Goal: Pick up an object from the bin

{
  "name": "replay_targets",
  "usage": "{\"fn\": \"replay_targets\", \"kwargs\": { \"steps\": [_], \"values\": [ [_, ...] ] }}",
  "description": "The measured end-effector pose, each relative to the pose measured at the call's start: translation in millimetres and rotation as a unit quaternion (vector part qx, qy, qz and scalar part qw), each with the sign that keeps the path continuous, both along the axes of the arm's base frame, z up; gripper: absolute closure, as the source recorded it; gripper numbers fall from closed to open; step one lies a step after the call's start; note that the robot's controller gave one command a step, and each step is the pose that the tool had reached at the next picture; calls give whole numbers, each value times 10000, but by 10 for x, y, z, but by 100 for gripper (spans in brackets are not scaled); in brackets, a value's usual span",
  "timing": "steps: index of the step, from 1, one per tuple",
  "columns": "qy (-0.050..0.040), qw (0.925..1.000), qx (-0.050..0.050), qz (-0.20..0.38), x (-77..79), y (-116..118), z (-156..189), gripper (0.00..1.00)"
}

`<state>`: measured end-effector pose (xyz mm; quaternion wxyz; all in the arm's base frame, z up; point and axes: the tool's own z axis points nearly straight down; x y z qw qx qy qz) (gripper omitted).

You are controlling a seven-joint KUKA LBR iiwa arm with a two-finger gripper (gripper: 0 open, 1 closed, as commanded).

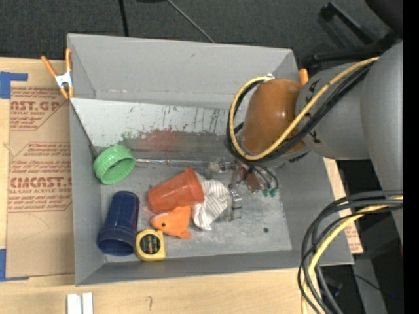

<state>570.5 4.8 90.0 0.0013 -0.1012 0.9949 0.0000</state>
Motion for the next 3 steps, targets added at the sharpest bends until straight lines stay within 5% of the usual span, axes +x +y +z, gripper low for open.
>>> {"fn": "replay_targets", "kwargs": {
  "steps": [1, 2, 3],
  "values": [
    [2, 10000, 1, 45, 132, 233, -104, 100],
    [2, 10000, 1, 45, 132, 233, -104, 100],
    [21, 10000, 5, 83, -11, -74, 260, 100]
  ]
}}
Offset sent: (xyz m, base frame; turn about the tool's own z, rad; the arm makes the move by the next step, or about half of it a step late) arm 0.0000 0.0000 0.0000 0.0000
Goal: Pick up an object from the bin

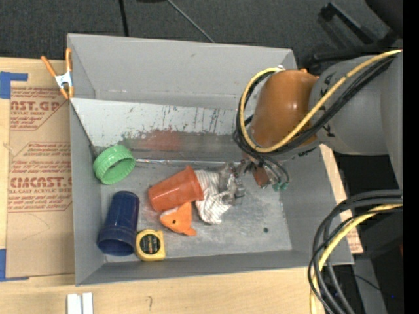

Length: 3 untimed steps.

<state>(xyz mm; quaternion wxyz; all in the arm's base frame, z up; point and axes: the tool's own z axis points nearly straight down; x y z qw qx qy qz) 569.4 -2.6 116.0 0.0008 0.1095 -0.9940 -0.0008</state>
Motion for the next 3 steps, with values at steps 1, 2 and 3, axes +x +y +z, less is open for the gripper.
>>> {"fn": "replay_targets", "kwargs": {
  "steps": [1, 2, 3],
  "values": [
    [-22, 9998, -2, 183, -140, 188, 730, 100],
    [-22, 9998, -2, 183, -140, 188, 730, 100],
    [-27, 9998, -4, 177, -209, 279, 1458, 100]
  ]
}}
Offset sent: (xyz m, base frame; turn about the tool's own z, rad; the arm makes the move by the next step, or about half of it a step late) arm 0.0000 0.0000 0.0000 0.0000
